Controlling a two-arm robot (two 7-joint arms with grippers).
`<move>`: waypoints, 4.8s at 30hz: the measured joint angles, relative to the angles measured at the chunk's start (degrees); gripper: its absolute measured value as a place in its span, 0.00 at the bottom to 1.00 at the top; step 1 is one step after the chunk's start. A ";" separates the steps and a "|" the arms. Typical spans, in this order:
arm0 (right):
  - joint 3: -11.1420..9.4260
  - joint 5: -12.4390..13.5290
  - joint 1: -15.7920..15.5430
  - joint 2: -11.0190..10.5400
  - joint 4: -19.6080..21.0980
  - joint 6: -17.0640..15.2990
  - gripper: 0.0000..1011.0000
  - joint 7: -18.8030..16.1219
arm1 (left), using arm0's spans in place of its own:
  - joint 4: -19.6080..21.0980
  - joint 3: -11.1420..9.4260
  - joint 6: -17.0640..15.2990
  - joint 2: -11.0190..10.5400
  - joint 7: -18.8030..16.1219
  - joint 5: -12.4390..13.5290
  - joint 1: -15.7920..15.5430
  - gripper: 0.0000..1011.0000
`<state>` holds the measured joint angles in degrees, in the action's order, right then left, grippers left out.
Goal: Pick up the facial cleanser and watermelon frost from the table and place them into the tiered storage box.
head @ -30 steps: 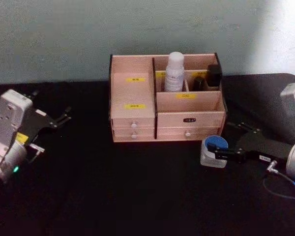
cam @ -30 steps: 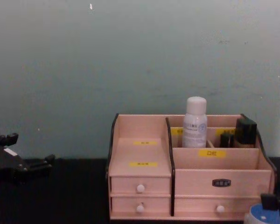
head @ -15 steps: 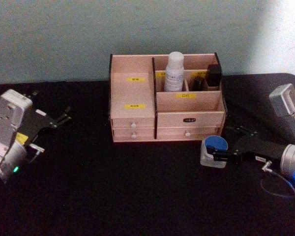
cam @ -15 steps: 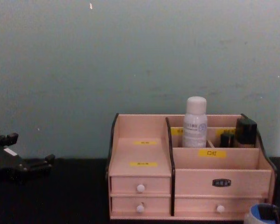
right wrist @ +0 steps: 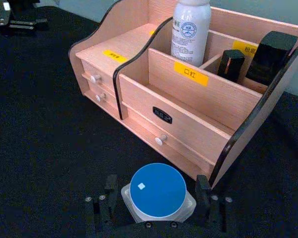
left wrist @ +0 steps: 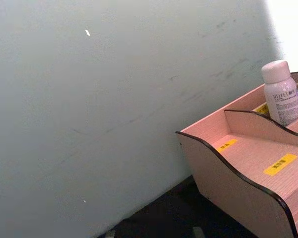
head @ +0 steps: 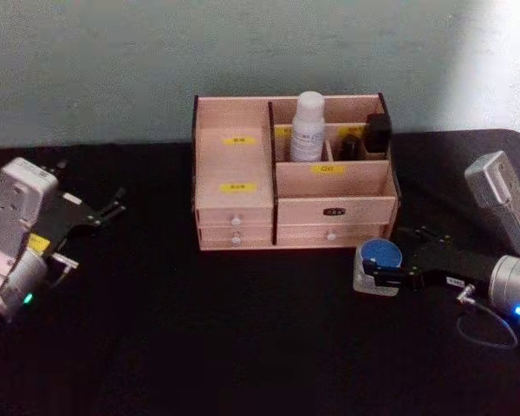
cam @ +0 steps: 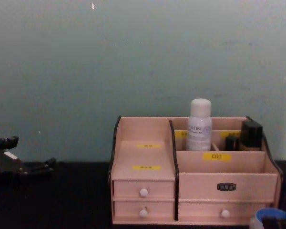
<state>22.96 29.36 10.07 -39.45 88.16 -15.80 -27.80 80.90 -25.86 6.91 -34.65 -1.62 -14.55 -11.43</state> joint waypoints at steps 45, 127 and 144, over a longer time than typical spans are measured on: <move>1.19 -1.57 1.15 0.91 -2.74 -0.67 0.99 -1.24 | 0.00 0.00 0.00 0.00 0.00 0.00 0.00 0.99; 3.84 -0.75 4.54 -0.55 -0.24 2.41 0.70 -8.35 | 0.00 0.00 0.00 0.00 0.00 0.00 0.00 0.99; 8.70 -2.96 13.23 4.35 -3.94 4.35 0.70 -10.03 | 0.00 0.00 0.00 0.00 0.00 0.00 0.00 0.99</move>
<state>31.67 26.40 23.31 -35.10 84.22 -11.46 -37.83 80.90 -25.86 6.91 -34.65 -1.62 -14.55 -11.43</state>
